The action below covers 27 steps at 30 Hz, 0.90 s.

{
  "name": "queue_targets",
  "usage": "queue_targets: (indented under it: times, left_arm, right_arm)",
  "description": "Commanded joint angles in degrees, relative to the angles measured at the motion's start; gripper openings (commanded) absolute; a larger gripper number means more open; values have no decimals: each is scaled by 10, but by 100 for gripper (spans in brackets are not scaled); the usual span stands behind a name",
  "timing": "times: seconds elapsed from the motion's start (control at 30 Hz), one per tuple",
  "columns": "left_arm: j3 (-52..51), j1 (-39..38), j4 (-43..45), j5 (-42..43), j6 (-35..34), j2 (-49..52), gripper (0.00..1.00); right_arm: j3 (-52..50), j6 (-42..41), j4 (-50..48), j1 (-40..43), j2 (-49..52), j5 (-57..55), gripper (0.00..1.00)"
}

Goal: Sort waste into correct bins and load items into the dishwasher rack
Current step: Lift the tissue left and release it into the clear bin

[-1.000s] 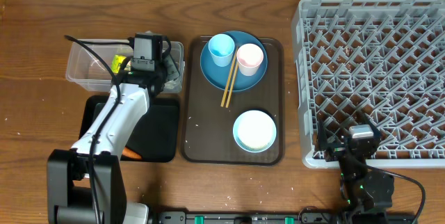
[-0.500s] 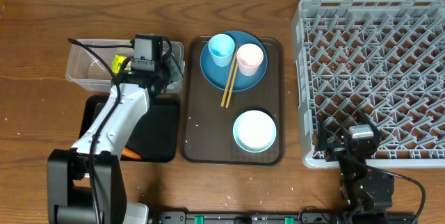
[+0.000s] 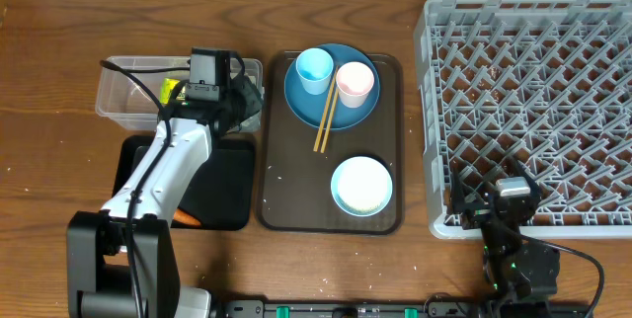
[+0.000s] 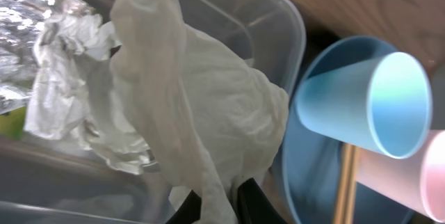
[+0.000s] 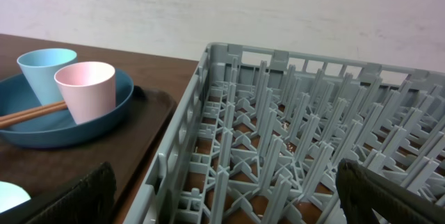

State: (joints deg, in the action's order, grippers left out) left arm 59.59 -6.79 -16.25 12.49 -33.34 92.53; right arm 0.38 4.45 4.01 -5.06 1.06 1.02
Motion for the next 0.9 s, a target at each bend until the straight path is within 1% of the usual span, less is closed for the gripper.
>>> queue_targets:
  times: [0.0,0.07,0.27,0.4,0.6,0.67,0.8,0.87]
  left_arm:
    - [0,0,10,51,-13,6,11]
    - [0,0,20,62,-15,6,11]
    - [0,8,40,59,-14,5,11]
    - [4,30,65,59,-15,-2,11]
    - [21,67,65,58,-15,-12,11]
    - [21,76,61,40,-14,-11,11]
    - [20,89,49,-24,-10,-10,11]
    - [20,93,48,-40,1,-10,11]
  right_arm:
    - [-1,1,3,2,0,-4,99]
    - [-1,1,2,2,0,-4,99]
    - [-1,1,3,2,0,-4,99]
    - [-1,1,3,2,0,-4,99]
    - [-1,1,2,2,0,-4,99]
    - [-1,1,3,2,0,-4,99]
    - [-1,1,3,2,0,-4,99]
    - [-1,1,2,2,0,-4,99]
